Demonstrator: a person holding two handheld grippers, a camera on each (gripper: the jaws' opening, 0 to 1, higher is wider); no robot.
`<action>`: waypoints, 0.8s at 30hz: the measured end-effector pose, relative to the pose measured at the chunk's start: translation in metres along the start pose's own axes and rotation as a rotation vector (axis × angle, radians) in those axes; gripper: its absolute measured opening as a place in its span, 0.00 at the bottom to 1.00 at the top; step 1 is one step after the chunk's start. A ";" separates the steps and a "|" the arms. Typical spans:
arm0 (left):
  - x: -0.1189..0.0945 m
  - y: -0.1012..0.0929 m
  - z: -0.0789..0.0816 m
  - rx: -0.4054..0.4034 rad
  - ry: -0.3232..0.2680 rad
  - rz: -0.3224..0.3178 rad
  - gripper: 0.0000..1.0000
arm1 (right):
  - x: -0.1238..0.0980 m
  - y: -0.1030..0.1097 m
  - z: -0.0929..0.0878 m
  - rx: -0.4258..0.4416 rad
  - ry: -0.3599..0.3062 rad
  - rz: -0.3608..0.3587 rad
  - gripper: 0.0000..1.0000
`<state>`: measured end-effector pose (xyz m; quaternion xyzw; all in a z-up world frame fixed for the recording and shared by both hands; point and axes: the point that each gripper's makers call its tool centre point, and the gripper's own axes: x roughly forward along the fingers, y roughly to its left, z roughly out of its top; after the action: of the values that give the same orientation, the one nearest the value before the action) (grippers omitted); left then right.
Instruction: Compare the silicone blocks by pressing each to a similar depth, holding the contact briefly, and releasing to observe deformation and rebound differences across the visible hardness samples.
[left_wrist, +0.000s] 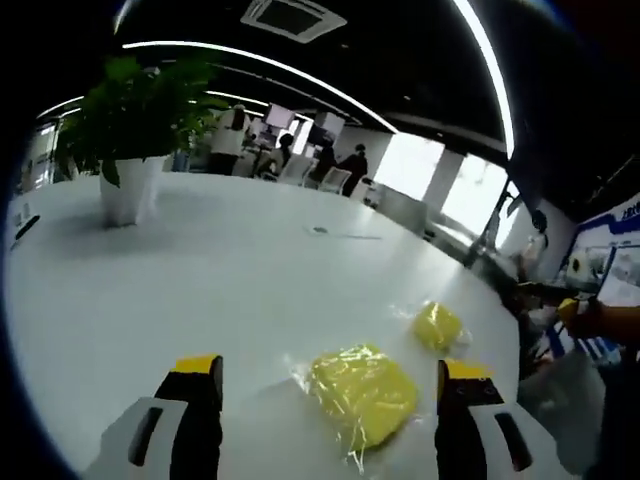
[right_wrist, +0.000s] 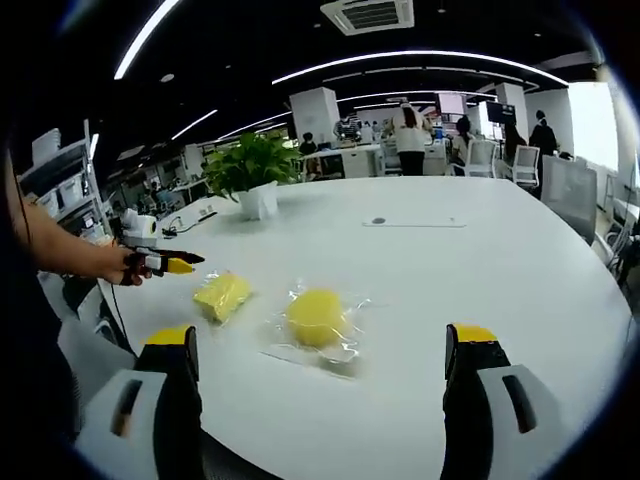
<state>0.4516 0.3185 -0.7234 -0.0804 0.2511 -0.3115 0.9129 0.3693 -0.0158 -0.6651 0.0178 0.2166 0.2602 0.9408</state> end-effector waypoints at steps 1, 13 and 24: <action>-0.006 0.001 -0.001 0.037 0.019 0.010 0.98 | 0.000 0.001 -0.002 -0.005 0.015 0.002 0.96; -0.071 -0.018 0.016 0.097 -0.070 0.044 1.00 | 0.002 -0.004 0.003 -0.039 0.016 0.029 0.96; -0.117 -0.034 0.015 0.112 -0.097 0.074 1.00 | -0.002 -0.005 0.008 -0.061 -0.018 0.058 0.96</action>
<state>0.3619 0.3633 -0.6519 -0.0349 0.1915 -0.2869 0.9380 0.3737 -0.0209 -0.6575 -0.0021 0.1994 0.2935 0.9349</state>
